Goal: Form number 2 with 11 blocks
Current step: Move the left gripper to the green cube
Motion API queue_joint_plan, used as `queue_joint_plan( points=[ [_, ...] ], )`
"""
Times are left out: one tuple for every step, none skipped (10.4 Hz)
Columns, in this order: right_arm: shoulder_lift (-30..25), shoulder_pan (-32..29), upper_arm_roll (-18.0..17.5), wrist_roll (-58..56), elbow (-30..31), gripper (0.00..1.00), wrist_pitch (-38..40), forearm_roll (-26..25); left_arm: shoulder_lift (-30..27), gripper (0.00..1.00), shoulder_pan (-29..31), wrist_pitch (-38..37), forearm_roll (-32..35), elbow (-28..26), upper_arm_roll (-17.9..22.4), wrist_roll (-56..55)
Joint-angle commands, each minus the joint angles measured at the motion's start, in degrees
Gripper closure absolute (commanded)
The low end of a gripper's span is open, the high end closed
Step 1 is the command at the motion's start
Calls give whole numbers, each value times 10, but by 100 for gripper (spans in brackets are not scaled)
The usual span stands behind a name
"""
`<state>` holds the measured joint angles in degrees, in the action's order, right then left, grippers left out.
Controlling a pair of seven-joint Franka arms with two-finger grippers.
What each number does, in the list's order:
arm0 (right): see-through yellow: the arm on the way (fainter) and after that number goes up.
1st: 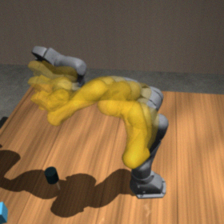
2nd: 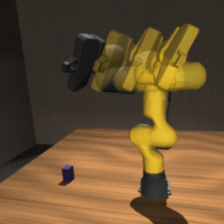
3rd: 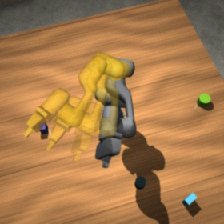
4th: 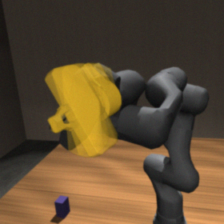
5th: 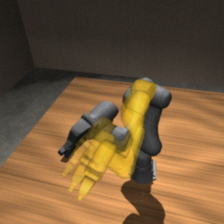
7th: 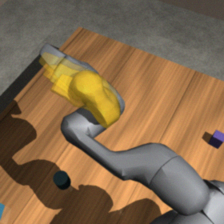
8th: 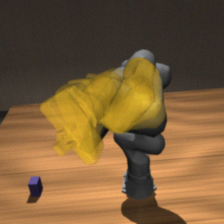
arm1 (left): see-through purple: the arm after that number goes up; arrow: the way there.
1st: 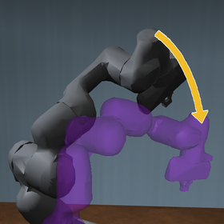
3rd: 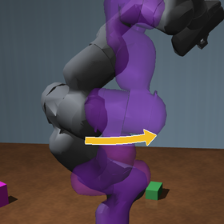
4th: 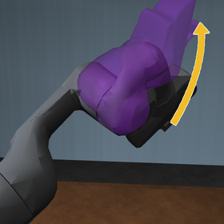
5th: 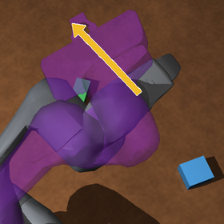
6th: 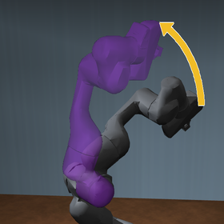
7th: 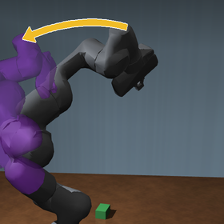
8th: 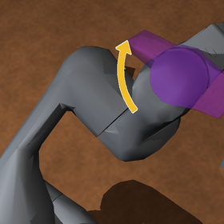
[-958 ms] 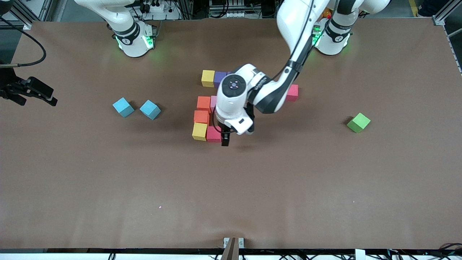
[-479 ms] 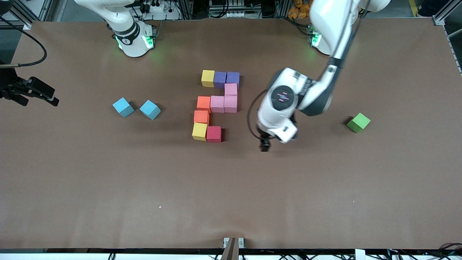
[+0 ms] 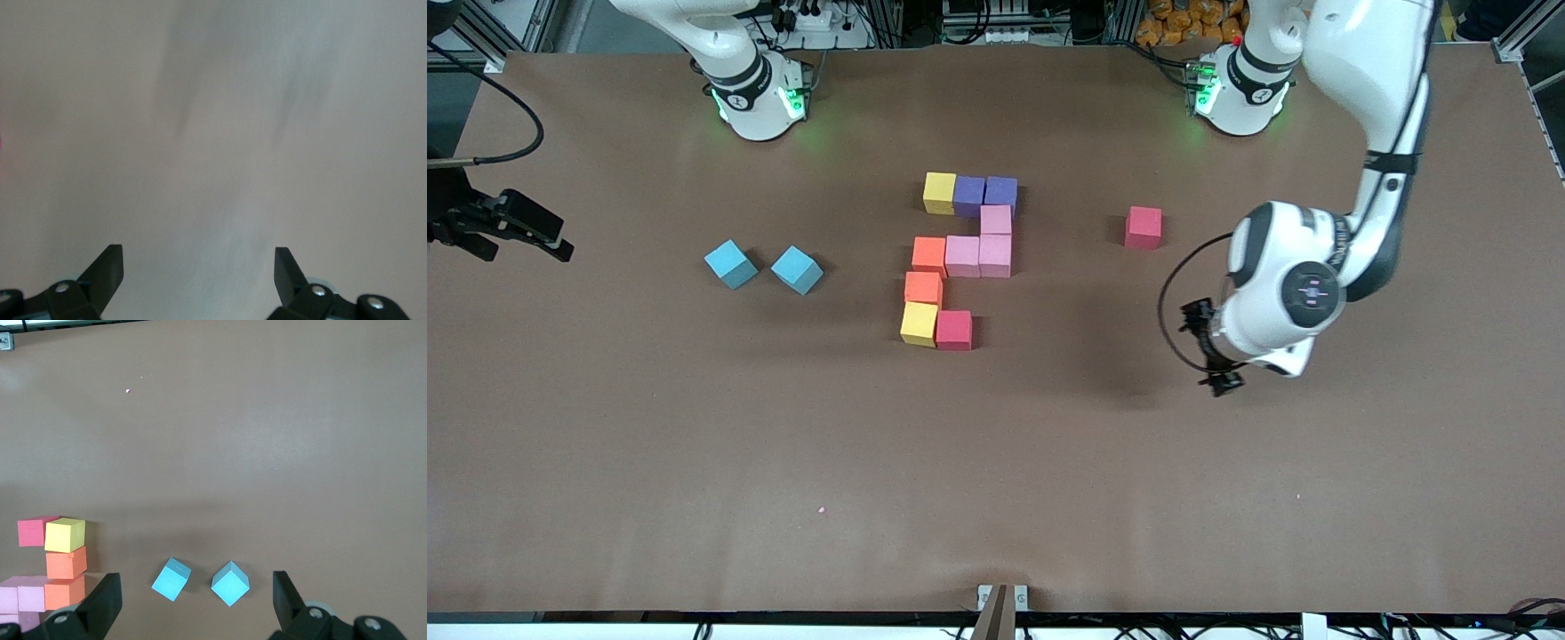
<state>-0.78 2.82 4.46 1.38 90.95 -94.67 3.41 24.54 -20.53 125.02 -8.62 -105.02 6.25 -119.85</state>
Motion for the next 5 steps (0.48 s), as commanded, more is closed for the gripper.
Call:
queue_joint_plan(
  points=[
    [7,4,5,-8,-12,0,4,12,-44,0,45,1,10,-69,-4,-2],
    [7,6,5,-8,-12,0,4,11,-51,0,62,5,22,-90,-4,-4],
    [7,6,5,-8,-11,0,4,11,-55,0,83,15,39,-112,-4,-6],
    [7,6,5,-8,-11,0,4,11,-57,0,102,38,54,-140,-4,-10],
    [9,5,5,-8,-11,0,4,11,-58,0,123,63,72,-166,-4,-16]
  ],
)
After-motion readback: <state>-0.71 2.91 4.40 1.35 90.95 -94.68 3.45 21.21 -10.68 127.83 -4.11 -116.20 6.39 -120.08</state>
